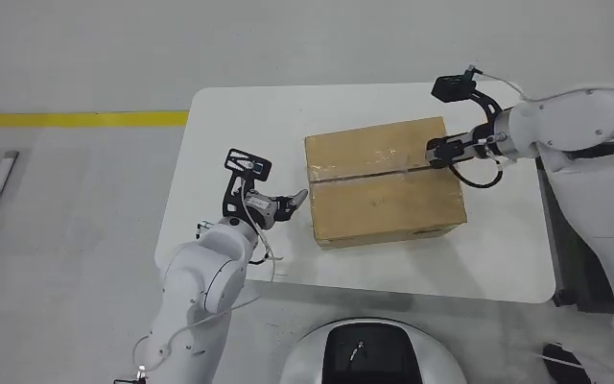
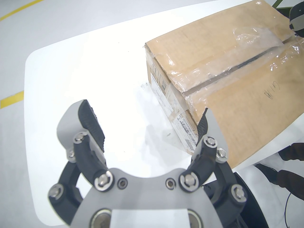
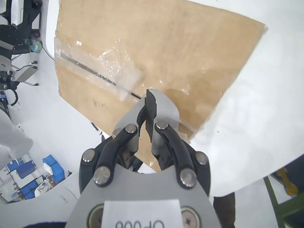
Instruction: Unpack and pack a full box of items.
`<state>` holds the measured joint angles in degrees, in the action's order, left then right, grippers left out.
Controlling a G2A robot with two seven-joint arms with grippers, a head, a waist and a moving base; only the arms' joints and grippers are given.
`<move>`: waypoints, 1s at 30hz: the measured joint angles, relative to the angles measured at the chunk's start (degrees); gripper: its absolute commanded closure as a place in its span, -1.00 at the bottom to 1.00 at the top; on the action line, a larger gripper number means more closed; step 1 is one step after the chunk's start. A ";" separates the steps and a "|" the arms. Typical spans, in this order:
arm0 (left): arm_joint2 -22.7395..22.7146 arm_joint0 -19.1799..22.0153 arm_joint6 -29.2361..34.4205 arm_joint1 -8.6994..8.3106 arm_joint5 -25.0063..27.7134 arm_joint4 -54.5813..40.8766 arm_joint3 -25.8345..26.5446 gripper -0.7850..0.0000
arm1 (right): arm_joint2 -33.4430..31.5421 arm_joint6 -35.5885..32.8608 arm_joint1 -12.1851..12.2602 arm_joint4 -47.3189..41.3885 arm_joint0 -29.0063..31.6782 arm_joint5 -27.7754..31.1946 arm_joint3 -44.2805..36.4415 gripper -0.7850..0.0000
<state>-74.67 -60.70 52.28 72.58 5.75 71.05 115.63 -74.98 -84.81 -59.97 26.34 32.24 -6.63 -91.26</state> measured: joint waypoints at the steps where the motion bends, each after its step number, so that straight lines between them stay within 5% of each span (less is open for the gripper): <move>1: 0.00 0.02 0.01 -0.01 0.00 -0.01 -0.02 -1.00 | -1.05 1.14 0.18 -0.33 0.68 0.32 -1.16 1.00; 5: -0.07 -0.01 0.30 -0.07 0.00 0.05 0.08 -1.00 | -1.75 8.08 -0.03 -4.86 1.76 1.96 -4.09 1.00; 11: 0.28 -0.01 0.33 -0.13 0.42 0.20 0.14 -1.00 | 10.57 16.12 -2.54 -8.73 -3.43 8.17 -0.01 1.00; 18: -0.22 -0.37 0.33 -0.24 -0.31 0.49 0.54 -1.00 | 21.30 16.67 -4.84 -5.40 -9.69 8.78 10.10 1.00; 30: 0.09 -0.24 -0.38 -0.32 -0.05 0.45 -0.04 -1.00 | 15.33 8.28 -2.07 -2.28 -6.49 10.03 9.77 1.00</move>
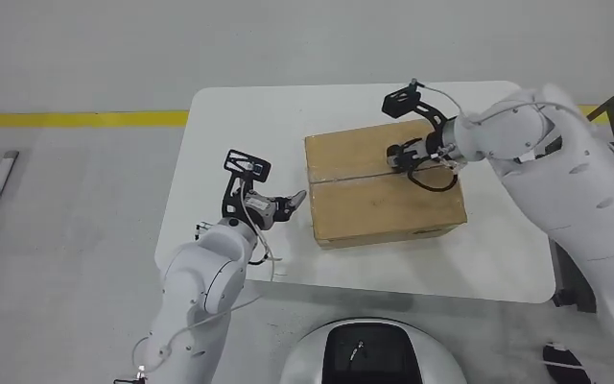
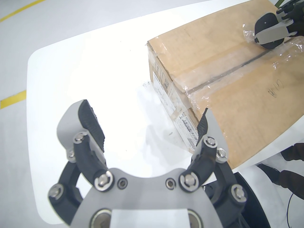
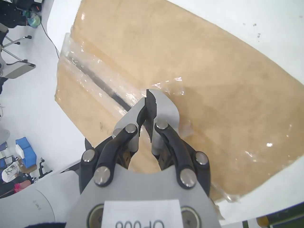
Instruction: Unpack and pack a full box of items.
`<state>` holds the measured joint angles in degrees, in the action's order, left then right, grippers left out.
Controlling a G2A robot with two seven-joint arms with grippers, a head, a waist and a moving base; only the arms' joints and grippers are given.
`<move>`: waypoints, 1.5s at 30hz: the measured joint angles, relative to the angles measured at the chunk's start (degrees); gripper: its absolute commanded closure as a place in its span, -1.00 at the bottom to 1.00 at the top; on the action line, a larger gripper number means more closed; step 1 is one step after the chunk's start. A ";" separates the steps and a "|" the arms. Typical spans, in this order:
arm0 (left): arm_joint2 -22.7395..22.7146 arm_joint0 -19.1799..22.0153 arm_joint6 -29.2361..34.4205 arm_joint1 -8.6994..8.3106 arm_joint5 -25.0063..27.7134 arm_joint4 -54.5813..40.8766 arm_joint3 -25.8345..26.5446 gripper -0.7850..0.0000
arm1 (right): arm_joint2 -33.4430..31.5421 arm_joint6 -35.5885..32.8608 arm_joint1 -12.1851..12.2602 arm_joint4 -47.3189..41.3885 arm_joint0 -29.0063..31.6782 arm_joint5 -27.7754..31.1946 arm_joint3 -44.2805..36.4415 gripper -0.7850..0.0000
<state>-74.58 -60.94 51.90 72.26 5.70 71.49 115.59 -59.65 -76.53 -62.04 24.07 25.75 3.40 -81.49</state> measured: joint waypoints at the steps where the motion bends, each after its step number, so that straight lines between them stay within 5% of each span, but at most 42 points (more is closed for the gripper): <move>1: 0.08 0.10 -0.04 0.01 -0.03 -0.05 -0.12 -1.00 | -0.81 -0.56 0.31 0.25 0.47 -0.09 -0.55 1.00; 22: 1.62 1.16 0.51 0.08 -0.57 0.07 -0.64 -1.00 | -19.67 -7.29 5.97 2.37 9.98 -5.25 -9.90 1.00; 27: 1.55 1.14 0.90 0.04 -0.79 0.19 -0.37 -1.00 | -24.25 -2.37 6.49 -2.50 10.95 -5.30 -13.85 1.00; 38: 2.09 1.83 1.14 0.06 -0.53 0.44 -0.27 -1.00 | -10.21 7.37 4.39 -9.36 10.82 -2.22 -12.41 1.00; 45: 2.02 1.22 1.10 0.01 -0.79 0.60 -0.10 -1.00 | -12.34 6.68 5.39 -8.16 14.99 -3.59 -10.01 1.00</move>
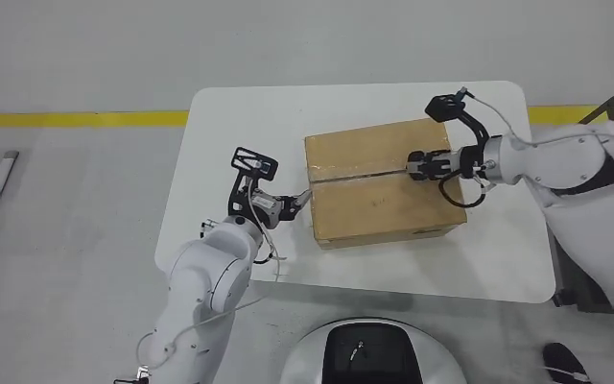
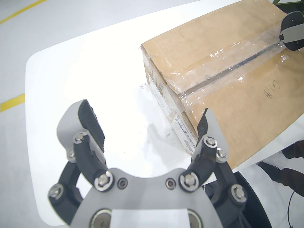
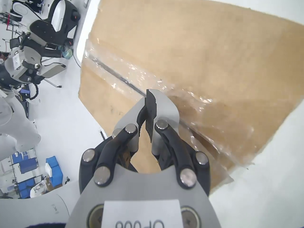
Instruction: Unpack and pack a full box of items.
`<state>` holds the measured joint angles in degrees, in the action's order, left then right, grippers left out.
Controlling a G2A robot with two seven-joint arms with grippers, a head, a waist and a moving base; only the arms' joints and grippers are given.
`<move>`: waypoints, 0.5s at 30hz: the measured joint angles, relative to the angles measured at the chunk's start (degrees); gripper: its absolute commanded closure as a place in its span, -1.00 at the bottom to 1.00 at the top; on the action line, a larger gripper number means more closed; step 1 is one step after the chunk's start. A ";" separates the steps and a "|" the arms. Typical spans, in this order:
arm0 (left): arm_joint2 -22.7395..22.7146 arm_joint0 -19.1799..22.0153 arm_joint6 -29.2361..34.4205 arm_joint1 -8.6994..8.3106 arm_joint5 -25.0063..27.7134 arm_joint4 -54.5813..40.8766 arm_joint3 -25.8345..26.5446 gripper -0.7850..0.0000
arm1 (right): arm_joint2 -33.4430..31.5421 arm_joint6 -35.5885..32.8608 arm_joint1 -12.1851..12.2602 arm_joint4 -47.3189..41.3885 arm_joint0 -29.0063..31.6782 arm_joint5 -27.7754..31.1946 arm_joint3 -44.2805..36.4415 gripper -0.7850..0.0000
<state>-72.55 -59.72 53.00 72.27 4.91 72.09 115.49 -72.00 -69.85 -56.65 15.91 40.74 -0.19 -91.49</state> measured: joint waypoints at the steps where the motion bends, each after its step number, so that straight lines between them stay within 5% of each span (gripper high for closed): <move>1: 0.07 -0.02 0.00 0.00 0.01 -0.02 -0.03 -1.00 | -0.74 -0.11 0.21 0.23 0.63 -0.13 -0.04 1.00; 15: -0.05 0.09 -0.42 -0.07 0.20 0.59 -0.06 -1.00 | -12.52 3.93 2.03 -9.26 7.12 -2.46 -7.75 1.00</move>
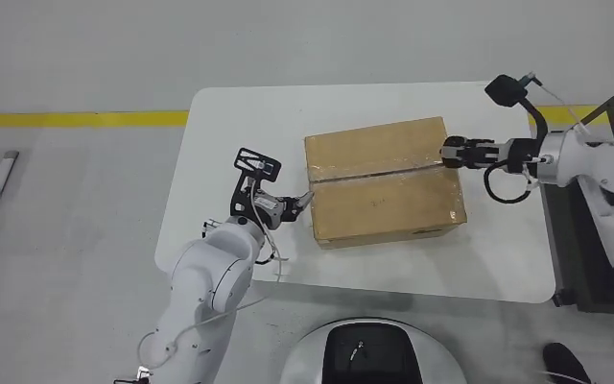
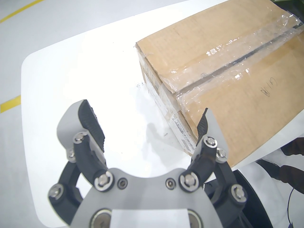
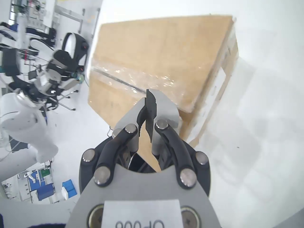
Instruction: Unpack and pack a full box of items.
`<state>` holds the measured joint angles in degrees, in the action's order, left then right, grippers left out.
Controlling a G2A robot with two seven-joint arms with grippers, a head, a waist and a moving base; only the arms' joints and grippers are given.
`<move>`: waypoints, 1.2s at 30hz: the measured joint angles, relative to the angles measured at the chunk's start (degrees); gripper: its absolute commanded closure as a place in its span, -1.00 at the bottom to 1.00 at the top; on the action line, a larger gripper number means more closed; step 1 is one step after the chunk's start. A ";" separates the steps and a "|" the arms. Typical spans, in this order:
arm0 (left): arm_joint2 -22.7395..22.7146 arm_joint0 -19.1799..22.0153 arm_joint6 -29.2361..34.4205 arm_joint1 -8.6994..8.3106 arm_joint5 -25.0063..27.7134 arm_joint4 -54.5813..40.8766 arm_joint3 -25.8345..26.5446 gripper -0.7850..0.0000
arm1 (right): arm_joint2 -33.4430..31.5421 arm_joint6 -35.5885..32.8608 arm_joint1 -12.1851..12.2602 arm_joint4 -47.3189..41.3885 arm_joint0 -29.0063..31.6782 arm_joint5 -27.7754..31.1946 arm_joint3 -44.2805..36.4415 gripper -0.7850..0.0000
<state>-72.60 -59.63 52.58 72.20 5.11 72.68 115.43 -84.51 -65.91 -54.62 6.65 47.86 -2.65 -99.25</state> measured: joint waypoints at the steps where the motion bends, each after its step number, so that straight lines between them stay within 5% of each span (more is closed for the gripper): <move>1: -0.27 -0.10 -0.21 -0.02 -0.36 0.24 0.12 -1.00 | 0.48 1.27 -0.19 -1.94 -0.12 0.60 -0.69 1.00; 18: -8.21 -6.28 0.87 -0.94 -4.30 7.26 4.17 -1.00 | 37.82 13.78 -9.80 -11.41 -20.37 9.29 13.12 1.00; 27: -8.23 -7.53 0.40 -0.90 -4.49 6.89 4.50 -1.00 | 44.41 15.48 -13.56 -11.50 -26.22 10.49 22.64 1.00; 36: -7.40 -6.97 0.07 -0.81 -3.89 6.56 3.85 -1.00 | 44.88 14.89 -14.73 -10.70 -27.06 10.86 27.99 1.00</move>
<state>-80.00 -66.60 52.65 71.39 1.22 79.24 119.29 -39.63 -51.03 -69.35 -4.06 20.80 8.21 -71.26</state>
